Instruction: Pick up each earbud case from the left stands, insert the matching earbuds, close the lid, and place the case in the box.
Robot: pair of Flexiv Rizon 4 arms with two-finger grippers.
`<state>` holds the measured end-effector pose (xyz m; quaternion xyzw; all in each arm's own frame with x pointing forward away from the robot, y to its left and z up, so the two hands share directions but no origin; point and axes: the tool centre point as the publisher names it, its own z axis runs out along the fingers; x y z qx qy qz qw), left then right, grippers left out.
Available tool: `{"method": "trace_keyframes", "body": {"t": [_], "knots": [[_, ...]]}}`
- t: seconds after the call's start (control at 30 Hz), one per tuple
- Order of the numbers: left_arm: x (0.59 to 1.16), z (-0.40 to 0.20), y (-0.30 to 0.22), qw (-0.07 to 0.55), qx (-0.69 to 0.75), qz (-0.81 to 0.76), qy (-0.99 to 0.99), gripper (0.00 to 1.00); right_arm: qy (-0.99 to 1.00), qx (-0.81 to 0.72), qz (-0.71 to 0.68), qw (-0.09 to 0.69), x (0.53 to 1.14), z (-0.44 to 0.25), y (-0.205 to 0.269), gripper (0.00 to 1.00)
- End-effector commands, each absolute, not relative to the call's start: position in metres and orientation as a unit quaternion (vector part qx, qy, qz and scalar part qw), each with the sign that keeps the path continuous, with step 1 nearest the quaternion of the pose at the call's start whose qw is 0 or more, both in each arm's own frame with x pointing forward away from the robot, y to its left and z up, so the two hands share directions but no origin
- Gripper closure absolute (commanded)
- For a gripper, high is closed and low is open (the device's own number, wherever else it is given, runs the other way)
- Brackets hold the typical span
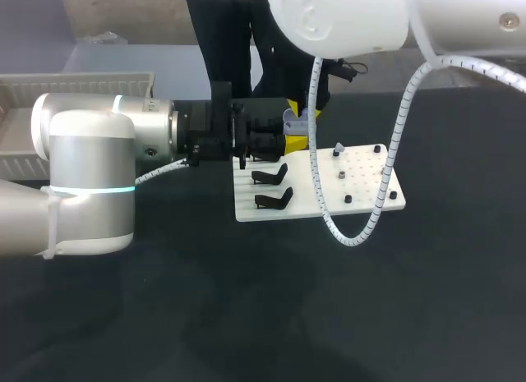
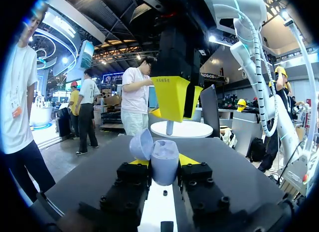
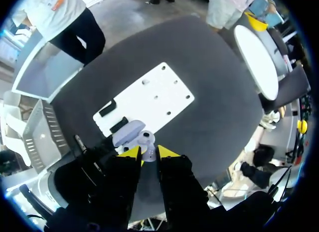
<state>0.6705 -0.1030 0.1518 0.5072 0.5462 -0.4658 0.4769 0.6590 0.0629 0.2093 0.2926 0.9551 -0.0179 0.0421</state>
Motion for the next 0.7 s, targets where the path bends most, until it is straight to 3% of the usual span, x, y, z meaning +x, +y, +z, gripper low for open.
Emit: {"method": "trace_keyframes", "body": {"t": [0.03, 0.7], "knots": [[0.6687, 0.1505, -0.1032, 0.482, 0.505, -0.464, 0.545, 1.00, 0.955, 0.293, -0.021, 0.040, 0.6632, 0.2083, 0.0636, 1.00], [0.6687, 0.1505, -0.1032, 0.482, 0.505, -0.464, 0.545, 1.00, 0.955, 0.295, -0.022, 0.034, 0.6686, 0.2018, 0.0640, 1.00]]}}
